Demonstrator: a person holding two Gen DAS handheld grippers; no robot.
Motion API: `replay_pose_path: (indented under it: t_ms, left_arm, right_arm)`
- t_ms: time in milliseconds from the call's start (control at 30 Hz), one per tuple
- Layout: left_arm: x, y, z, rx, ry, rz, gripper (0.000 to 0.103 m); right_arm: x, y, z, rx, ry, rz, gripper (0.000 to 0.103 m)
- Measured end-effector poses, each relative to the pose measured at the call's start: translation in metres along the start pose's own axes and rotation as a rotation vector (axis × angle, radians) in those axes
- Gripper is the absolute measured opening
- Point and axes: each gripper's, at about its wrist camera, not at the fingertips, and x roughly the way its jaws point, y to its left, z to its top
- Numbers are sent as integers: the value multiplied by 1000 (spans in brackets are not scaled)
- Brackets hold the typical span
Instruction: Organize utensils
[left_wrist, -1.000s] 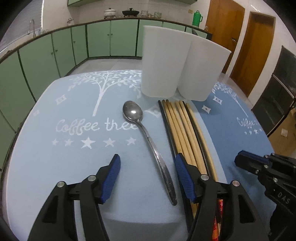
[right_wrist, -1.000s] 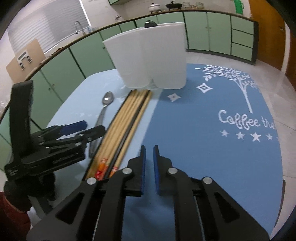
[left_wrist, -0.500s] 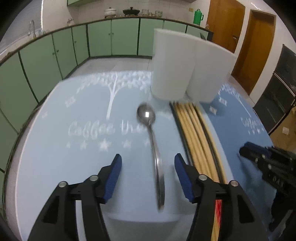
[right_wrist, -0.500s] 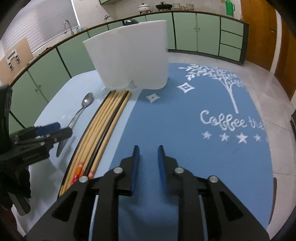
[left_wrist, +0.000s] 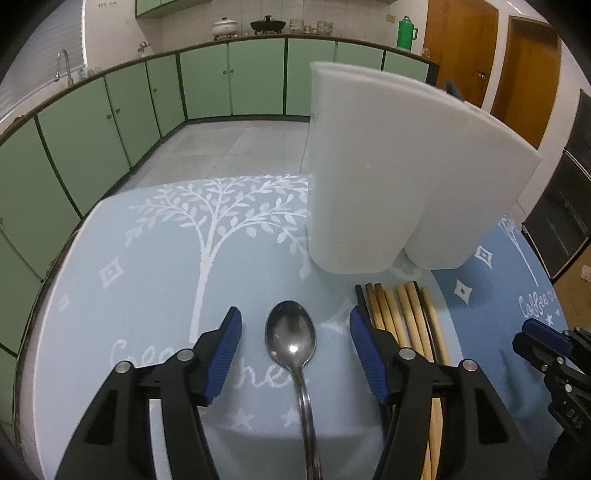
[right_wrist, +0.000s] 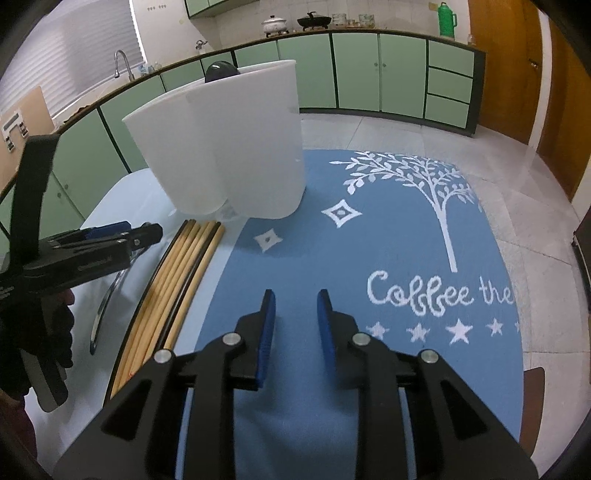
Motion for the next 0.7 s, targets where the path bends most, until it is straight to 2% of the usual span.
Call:
replay_pose_path:
  t_ms: [33,100,167,400,567,700]
  left_arm:
    - [1,0,-1,-5,0,-14,54]
    - [2,0,-2,-2,-2,-29,35]
    - [1,-2,-3,5,-8,-57,27]
    - [-13,-7,-12,8,-53,-137,27]
    - [-46,4,-28,-25,-168,-208,27]
    - [-66,18,-38,-29,-231,-231,27]
  right_arm:
    - [1,0,0,-1,1,0,23]
    - [3,-1,0,1,4,1,23]
    - [3,-1,-1,4,7,2,23]
    - [-2,5,-1,2,2,5,23]
    - [-13,7,2,3,-33,30,23]
    - [-22,11,5,-6,-60,37,23]
